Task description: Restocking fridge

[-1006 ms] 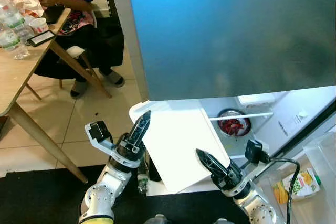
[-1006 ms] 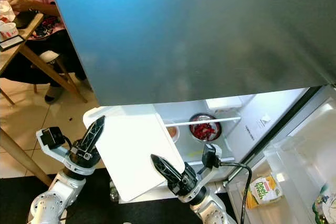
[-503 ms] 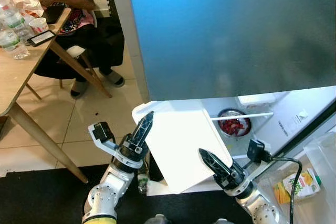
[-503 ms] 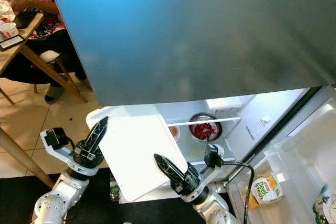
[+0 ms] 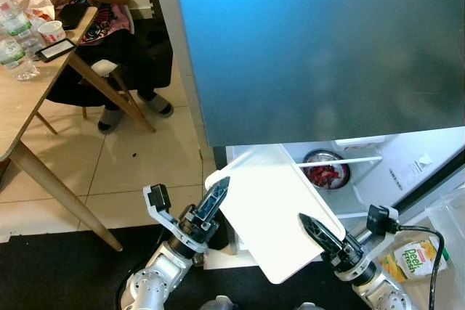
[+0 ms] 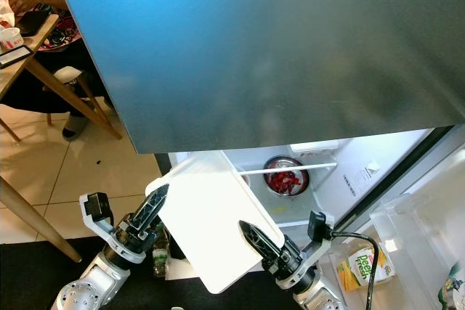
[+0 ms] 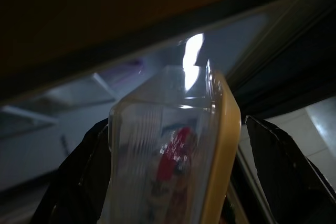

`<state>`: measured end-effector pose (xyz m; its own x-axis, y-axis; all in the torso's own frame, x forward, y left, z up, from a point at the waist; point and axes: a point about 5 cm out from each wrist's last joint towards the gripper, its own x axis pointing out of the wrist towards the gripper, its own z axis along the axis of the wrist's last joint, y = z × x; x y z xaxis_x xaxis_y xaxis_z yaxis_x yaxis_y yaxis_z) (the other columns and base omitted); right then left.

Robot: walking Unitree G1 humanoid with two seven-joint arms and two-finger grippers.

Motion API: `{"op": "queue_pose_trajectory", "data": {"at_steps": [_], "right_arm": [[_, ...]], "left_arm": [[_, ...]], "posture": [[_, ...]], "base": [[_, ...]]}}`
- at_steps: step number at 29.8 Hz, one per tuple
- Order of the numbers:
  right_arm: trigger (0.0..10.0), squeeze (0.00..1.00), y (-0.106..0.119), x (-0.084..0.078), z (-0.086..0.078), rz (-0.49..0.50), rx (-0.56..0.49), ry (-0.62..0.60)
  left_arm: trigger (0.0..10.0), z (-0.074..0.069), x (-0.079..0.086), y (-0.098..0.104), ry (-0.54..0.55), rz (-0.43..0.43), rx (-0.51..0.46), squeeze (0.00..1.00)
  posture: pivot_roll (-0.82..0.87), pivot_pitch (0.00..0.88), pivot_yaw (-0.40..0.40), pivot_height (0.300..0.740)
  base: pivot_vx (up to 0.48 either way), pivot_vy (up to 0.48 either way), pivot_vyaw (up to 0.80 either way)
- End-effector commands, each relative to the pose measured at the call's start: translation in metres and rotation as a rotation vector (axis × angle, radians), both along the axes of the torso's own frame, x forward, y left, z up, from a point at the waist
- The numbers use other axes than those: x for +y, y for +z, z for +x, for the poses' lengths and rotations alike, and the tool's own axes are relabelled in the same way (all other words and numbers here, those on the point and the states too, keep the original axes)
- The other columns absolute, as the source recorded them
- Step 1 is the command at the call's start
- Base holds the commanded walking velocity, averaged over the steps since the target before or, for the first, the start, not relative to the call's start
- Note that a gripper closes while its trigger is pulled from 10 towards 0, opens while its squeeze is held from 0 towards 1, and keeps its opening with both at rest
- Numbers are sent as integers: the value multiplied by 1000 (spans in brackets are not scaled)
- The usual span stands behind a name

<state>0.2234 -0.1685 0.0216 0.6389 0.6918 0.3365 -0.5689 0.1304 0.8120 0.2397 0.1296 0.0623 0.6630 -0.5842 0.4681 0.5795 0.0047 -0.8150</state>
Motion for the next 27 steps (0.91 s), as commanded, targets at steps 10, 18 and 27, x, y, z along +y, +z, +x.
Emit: {"op": "queue_pose_trajectory", "data": {"at_steps": [10,18,27], "right_arm": [[0,0,-26,-66,-6,-194,233,-421],[0,0,-24,-63,-7,-121,209,-390],[0,0,-17,-58,-6,-52,141,-308]], "left_arm": [[10000,-13,17,-13,-4,43,-15,1000],[10000,-12,16,-17,8,78,-4,1000],[10000,-10,14,-12,-3,68,-43,0]], "posture": [[-28,138,38,740],[-25,138,39,740],[-27,139,38,740]], "base": [[0,0,0],[0,0,0],[0,0,0]]}}
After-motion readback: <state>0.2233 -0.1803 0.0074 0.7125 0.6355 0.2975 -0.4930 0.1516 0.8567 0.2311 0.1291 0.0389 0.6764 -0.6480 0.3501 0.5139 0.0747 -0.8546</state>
